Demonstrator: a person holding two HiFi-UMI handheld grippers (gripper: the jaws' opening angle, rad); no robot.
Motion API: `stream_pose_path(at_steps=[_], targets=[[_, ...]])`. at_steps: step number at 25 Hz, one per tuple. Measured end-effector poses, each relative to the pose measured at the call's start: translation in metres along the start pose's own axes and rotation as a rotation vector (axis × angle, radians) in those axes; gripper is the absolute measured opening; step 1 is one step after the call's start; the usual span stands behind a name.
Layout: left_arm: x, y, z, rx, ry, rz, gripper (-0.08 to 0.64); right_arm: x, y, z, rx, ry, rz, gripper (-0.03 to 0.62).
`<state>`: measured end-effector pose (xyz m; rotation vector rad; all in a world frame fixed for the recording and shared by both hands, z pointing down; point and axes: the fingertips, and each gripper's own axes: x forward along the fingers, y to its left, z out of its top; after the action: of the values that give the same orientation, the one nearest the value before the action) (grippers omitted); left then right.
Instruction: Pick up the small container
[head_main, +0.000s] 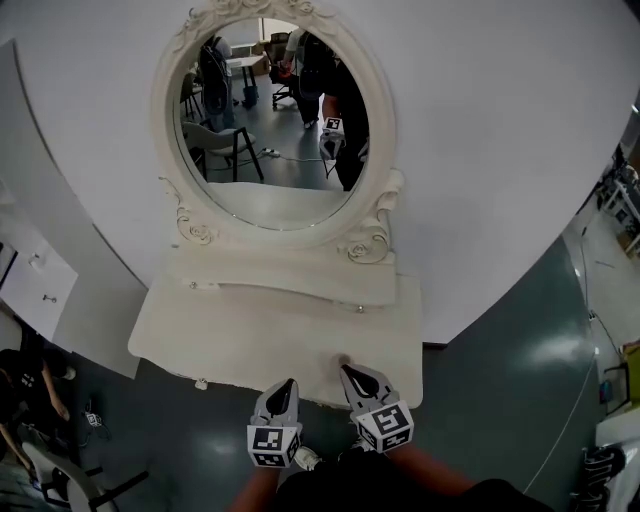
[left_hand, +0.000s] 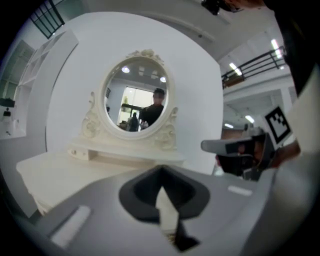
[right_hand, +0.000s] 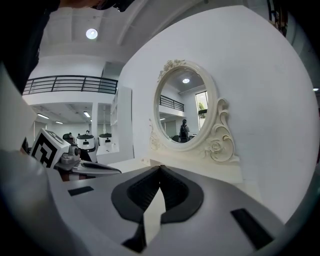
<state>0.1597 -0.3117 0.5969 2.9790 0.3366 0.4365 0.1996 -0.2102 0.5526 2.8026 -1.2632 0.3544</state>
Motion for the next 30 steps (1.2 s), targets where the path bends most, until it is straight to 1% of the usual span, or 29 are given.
stream_pose_path(at_steps=[4,10,13,17,18,23,28,30], targets=[[0.014,-0.019,0.001,0.008,0.003,-0.040,0.008,-0.009,-0.013,-0.008,0.014,0.006,-0.035,0.006],[0.032,-0.039,-0.014,0.005,0.054,-0.073,0.008,-0.022,-0.034,-0.031,0.048,0.055,-0.073,0.006],[0.040,-0.046,-0.022,0.028,0.070,-0.081,0.008,-0.024,-0.041,-0.040,0.058,0.072,-0.078,0.006],[0.051,-0.056,-0.030,0.073,0.067,-0.094,0.018,-0.028,-0.048,-0.050,0.064,0.092,-0.074,0.006],[0.053,-0.058,-0.033,0.076,0.072,-0.098,0.067,-0.028,-0.049,-0.052,0.060,0.098,-0.069,0.006],[0.069,-0.065,-0.055,0.102,0.113,-0.109,0.241,-0.026,-0.053,-0.063,0.069,0.122,-0.066,0.006],[0.092,-0.075,-0.080,0.184,0.167,-0.118,0.345,-0.025,-0.059,-0.081,0.091,0.141,-0.072,0.006],[0.102,-0.077,-0.088,0.199,0.192,-0.117,0.377,-0.022,-0.061,-0.087,0.102,0.144,-0.073,0.006]])
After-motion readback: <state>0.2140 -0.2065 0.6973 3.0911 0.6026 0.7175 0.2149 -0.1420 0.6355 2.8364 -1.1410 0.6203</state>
